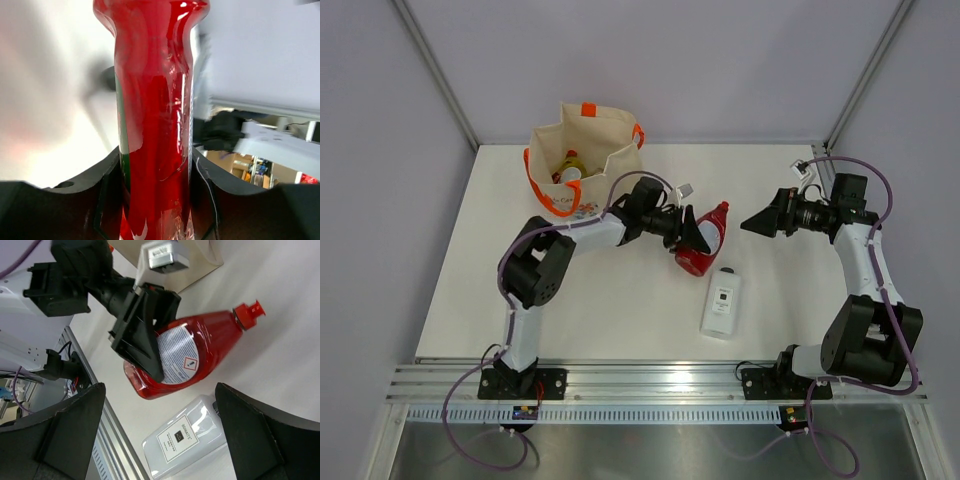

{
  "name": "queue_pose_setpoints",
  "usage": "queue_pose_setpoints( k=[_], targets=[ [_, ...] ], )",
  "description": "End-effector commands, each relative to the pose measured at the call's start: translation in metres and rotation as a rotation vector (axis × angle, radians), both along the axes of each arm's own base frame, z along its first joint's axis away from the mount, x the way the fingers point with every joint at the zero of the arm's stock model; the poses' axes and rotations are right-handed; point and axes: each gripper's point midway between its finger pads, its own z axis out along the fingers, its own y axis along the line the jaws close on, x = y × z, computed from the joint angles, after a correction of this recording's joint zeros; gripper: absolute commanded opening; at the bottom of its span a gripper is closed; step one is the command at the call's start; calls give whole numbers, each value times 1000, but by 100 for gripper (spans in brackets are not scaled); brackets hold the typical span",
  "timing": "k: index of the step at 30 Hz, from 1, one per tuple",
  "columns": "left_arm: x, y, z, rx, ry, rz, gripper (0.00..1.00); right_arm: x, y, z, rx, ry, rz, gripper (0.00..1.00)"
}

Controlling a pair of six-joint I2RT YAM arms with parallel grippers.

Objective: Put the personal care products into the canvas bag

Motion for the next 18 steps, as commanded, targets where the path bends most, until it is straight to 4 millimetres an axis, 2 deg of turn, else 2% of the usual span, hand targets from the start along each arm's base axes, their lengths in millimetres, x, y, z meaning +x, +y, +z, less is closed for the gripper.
queue_pose_setpoints(
  k=[1, 6, 9, 12, 13, 15, 16, 17, 18],
  targets=[
    [-13, -2, 152, -355, -229, -99, 0, -4, 2, 22, -14, -100, 42, 99],
    [-13, 7, 223, -495, -274, -59, 0, -1, 0, 25, -25, -110, 33, 99],
    [3, 20, 256, -538, -288, -1, 0, 1, -1, 28, -30, -120, 31, 99],
    [27, 38, 290, -554, -323, 86, 0, 2, -1, 31, -34, -131, 31, 100],
    [41, 50, 299, -556, -345, 140, 0, 1, -1, 31, -32, -131, 32, 100],
    [58, 64, 310, -548, -369, 204, 0, 2, -1, 30, -33, -129, 31, 99],
    [78, 78, 313, -521, -377, 280, 0, 2, -1, 31, -34, -130, 30, 99],
    [86, 88, 318, -513, -386, 329, 0, 2, -1, 31, -35, -131, 30, 99],
    [107, 106, 317, -489, -382, 423, 0, 2, -1, 30, -35, -128, 28, 99]
  ],
)
